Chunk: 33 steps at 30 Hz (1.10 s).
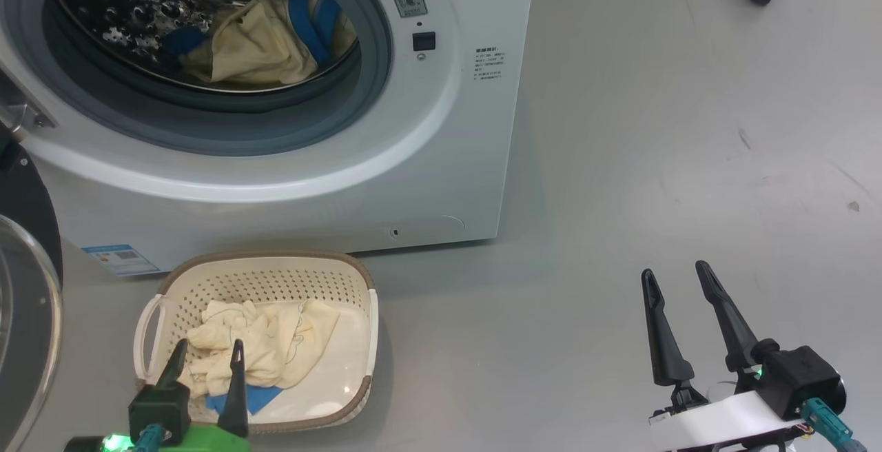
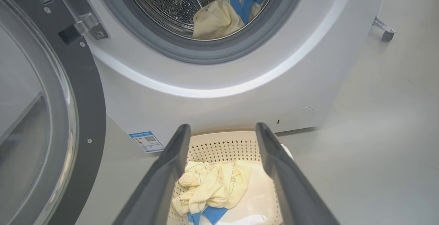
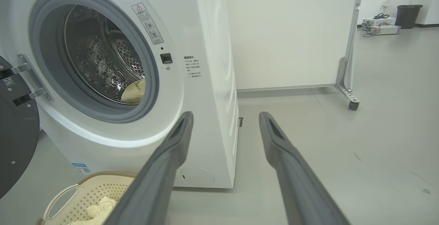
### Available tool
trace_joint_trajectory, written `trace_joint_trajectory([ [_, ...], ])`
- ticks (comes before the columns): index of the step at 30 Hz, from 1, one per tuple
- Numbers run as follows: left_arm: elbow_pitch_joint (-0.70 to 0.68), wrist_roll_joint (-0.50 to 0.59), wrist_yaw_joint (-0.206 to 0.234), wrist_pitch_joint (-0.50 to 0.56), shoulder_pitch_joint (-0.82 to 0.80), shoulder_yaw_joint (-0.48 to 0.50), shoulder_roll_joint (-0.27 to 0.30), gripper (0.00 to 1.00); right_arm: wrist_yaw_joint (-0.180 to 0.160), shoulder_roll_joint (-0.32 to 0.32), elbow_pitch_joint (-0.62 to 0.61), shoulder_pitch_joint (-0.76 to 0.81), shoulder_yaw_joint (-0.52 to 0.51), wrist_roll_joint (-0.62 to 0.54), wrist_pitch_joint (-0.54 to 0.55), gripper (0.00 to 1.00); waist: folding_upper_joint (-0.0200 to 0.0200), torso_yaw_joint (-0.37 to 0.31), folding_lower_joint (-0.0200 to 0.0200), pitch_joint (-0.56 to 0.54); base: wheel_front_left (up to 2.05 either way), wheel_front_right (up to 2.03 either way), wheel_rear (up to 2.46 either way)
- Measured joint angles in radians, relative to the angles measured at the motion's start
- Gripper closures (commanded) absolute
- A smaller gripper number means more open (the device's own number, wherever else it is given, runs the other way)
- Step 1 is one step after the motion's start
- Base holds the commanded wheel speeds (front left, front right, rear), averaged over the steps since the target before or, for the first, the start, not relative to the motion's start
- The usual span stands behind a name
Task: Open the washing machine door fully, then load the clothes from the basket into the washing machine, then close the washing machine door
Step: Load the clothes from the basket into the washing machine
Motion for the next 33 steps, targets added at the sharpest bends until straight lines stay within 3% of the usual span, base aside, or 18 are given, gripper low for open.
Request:
trace_joint_trajectory([
  [11,0.231,0.016,0.000,0.134,-0.149,-0.038,0.016,0.00,0.000,0.000,-0.038,-0.054,0.011,-0.009,0.000,0.00,0.0000,-0.002,0.0000,0.127,0.00,0.00,0.00],
  [21,0.407,-0.003,0.008,0.239,-0.346,0.002,0.019,0.00,0.000,-0.001,-0.053,-0.089,0.020,-0.010,0.000,0.00,0.0000,-0.038,0.0001,0.275,0.00,0.00,0.00],
  [33,0.521,-0.025,0.018,0.336,-0.506,0.057,0.088,0.00,0.001,-0.001,-0.070,-0.110,0.034,0.004,0.000,0.00,0.0000,-0.092,0.0002,0.429,0.00,0.00,0.00],
])
